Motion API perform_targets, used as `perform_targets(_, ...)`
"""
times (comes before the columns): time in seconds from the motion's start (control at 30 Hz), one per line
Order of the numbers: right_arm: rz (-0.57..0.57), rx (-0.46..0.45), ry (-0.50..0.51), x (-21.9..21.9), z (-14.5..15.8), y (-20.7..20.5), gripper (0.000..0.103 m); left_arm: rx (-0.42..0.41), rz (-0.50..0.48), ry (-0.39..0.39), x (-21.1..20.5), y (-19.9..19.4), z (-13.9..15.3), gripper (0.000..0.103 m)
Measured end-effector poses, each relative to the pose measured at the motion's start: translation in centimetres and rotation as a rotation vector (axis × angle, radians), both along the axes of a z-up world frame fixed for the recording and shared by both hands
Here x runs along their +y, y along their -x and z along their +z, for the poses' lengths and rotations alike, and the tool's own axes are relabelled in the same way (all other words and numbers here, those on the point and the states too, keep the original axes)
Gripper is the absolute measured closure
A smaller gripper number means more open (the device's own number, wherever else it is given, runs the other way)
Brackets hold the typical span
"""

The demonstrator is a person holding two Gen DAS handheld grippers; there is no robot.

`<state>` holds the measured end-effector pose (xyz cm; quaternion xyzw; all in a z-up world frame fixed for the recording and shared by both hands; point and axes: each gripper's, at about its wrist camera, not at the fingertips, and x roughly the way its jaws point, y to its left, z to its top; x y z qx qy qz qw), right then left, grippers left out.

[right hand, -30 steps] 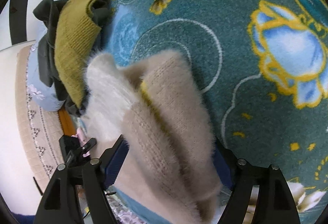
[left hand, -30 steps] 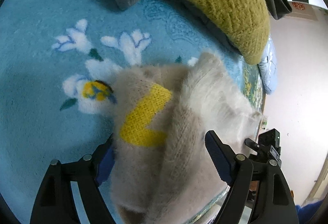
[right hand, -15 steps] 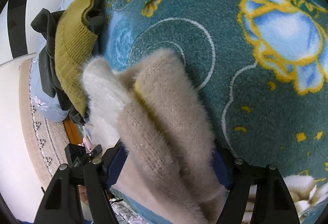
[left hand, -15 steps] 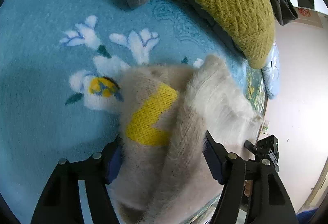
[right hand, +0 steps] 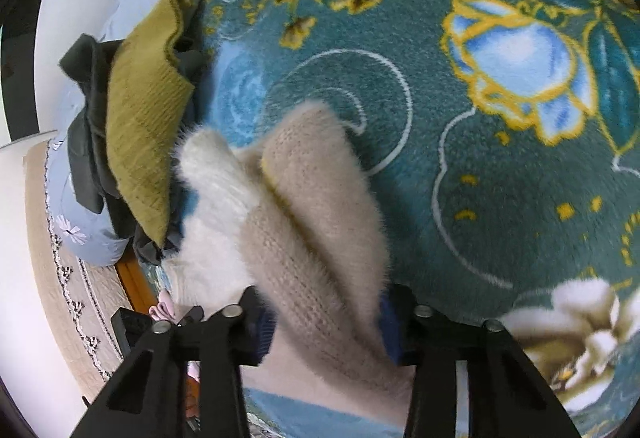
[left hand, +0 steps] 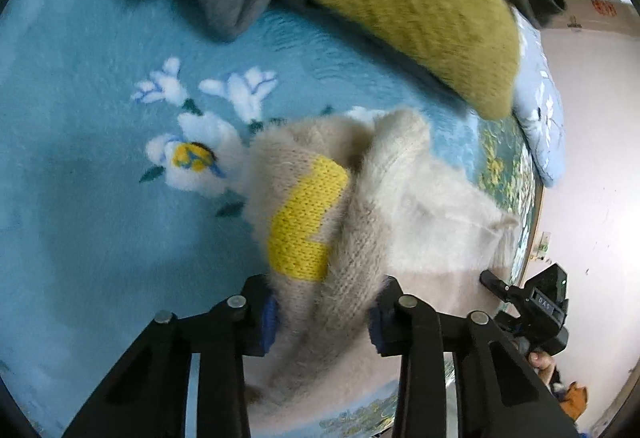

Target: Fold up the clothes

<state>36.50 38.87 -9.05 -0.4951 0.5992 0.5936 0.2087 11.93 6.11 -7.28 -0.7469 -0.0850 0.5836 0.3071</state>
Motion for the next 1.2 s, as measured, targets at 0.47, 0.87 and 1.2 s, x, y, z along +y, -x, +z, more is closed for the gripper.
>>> perform_targets(0.47, 0.033, 0.084, -0.096, -3.1, 12.2, -2.1, 0.066, 0.11, -0.021, -0.085, -0.9, 1.0, 5.1, 0.07)
perform_targets(0.87, 0.094, 0.164, -0.196, -7.6, 21.2, -4.4, 0.066, 0.21, 0.002, -0.181, -3.2, -5.0, 14.0, 0.07)
perform_targets(1.2, 0.295, 0.354, -0.137, -10.4, 23.2, -0.6, 0.066, 0.38, 0.188, -0.112, -10.0, -9.2, 21.1, 0.07)
